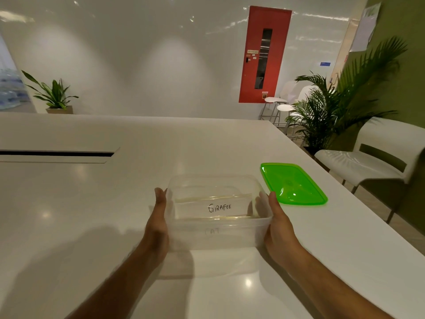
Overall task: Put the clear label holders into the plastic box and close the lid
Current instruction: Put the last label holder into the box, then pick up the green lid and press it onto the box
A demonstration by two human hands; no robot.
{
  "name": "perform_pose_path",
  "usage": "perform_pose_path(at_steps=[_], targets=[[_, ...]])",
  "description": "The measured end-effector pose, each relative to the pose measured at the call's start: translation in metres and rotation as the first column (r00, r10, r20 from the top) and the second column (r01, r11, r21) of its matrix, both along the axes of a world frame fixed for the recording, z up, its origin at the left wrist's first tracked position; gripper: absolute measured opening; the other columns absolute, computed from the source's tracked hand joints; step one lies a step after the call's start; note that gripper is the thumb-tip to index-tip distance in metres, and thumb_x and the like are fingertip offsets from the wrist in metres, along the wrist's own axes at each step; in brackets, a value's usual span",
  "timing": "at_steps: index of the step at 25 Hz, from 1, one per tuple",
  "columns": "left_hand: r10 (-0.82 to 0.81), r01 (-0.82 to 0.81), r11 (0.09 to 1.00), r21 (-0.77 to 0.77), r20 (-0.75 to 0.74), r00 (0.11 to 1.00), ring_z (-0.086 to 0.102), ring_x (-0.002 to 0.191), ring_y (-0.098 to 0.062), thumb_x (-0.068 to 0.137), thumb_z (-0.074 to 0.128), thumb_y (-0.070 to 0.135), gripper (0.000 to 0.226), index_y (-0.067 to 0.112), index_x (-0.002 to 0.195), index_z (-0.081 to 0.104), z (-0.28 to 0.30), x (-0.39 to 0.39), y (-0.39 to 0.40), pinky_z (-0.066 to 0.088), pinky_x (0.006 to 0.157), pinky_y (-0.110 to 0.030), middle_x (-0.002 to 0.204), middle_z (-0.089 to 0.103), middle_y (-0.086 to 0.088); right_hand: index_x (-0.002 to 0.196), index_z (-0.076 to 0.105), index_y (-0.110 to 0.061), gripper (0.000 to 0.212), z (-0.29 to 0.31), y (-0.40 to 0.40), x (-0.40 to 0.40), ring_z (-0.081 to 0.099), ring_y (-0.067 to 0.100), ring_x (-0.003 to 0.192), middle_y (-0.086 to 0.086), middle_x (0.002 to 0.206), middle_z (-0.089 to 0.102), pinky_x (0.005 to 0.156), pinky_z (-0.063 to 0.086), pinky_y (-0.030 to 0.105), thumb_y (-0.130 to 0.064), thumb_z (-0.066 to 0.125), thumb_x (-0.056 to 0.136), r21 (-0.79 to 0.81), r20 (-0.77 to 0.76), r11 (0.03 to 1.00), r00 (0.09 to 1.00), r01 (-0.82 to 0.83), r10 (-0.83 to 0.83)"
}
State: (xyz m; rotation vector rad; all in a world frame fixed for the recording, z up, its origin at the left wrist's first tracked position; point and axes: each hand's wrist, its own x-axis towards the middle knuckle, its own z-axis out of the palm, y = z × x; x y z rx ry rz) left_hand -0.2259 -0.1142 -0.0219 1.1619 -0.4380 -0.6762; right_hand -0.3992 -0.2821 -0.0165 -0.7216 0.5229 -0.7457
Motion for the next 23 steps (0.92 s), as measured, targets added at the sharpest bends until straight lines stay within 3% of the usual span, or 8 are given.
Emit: perform_pose_path(at_steps=[5,10,12,14,15,17,19,23], targets=[[-0.018,0.018,0.999,-0.043,0.007,1.000,0.065,0.082,0.019,0.076,0.036,0.086,0.045,0.062,0.100,0.066,-0.001,-0.005,0.013,0.056,0.056,-0.017,0.098,0.069,0.039,0.118,0.072,-0.027,0.051,-0.002,0.013,-0.005,0.071,0.006,0.098,-0.012,0.110,0.075,0.073,0.058,0.031,-0.057,0.062,0.078,0.004,0.029,1.000,0.999,-0.022,0.022],[-0.011,0.012,1.000,-0.019,0.069,0.998,0.065,0.092,0.016,0.082,0.029,0.083,0.049,0.061,0.105,0.067,0.004,-0.007,0.017,0.057,0.063,-0.018,0.107,0.069,0.036,0.142,0.051,-0.025,0.071,0.003,0.019,-0.010,0.054,0.013,0.128,-0.010,0.138,0.060,0.108,0.043,0.041,-0.059,0.057,0.080,0.002,-0.001,1.000,1.000,-0.027,0.027],[0.002,-0.004,1.000,0.017,0.098,0.995,0.062,0.114,0.003,0.081,0.028,0.084,0.066,0.049,0.127,0.061,0.012,-0.003,0.022,0.055,0.087,-0.027,0.130,0.064,0.022,0.149,0.041,-0.024,0.076,0.008,0.018,-0.014,0.050,0.021,0.134,-0.001,0.148,0.051,0.116,0.034,0.047,-0.062,0.049,0.084,-0.076,-0.026,0.995,0.998,-0.064,0.062],[0.092,-0.115,0.987,0.112,0.188,0.978,0.042,0.138,-0.011,0.065,0.036,0.095,0.104,0.033,0.149,0.040,0.028,0.005,0.025,0.034,0.112,-0.036,0.153,0.043,0.011,0.151,0.036,-0.021,0.083,0.015,0.011,-0.022,0.041,0.021,0.141,0.002,0.154,0.043,0.120,0.026,0.046,-0.065,0.043,0.081,-0.175,-0.104,0.985,0.995,-0.015,-0.004],[0.152,-0.205,0.969,0.142,0.313,0.938,0.036,0.141,-0.011,0.058,0.039,0.098,0.116,0.029,0.151,0.035,0.038,0.010,0.024,0.027,0.116,-0.036,0.156,0.038,0.010,0.151,0.035,-0.021,0.084,0.019,0.004,-0.027,0.036,0.017,0.144,0.001,0.156,0.040,0.122,0.022,0.042,-0.066,0.040,0.080,-0.225,-0.157,0.974,0.985,0.032,-0.068],[0.216,-0.322,0.941,0.107,0.544,0.811,0.036,0.137,-0.002,0.060,0.041,0.098,0.110,0.034,0.150,0.036,0.061,0.009,0.017,0.026,0.110,-0.026,0.152,0.037,0.017,0.151,0.035,-0.020,0.076,0.025,-0.014,-0.036,0.032,0.013,0.145,-0.001,0.157,0.038,0.123,0.018,0.037,-0.064,0.032,0.089,-0.320,-0.199,0.943,0.967,0.091,-0.161],[0.209,-0.292,0.956,0.039,0.609,0.765,0.038,0.132,0.003,0.066,0.046,0.092,0.096,0.040,0.146,0.039,0.081,-0.004,-0.001,0.028,0.104,-0.021,0.149,0.039,0.022,0.151,0.034,-0.018,0.068,0.031,-0.034,-0.044,0.033,0.014,0.144,0.001,0.157,0.038,0.123,0.018,0.037,-0.059,0.025,0.097,-0.373,-0.188,0.919,0.959,0.130,-0.212],[0.083,-0.066,0.996,-0.053,0.480,0.873,0.044,0.135,-0.007,0.065,0.062,0.077,0.090,0.034,0.143,0.045,0.101,-0.063,-0.066,0.033,0.109,-0.029,0.151,0.046,0.009,0.151,0.033,-0.014,0.069,0.046,-0.079,-0.064,0.032,0.017,0.146,0.004,0.158,0.036,0.123,0.019,0.038,-0.057,0.026,0.099,-0.437,-0.167,0.872,0.933,0.220,-0.320]])
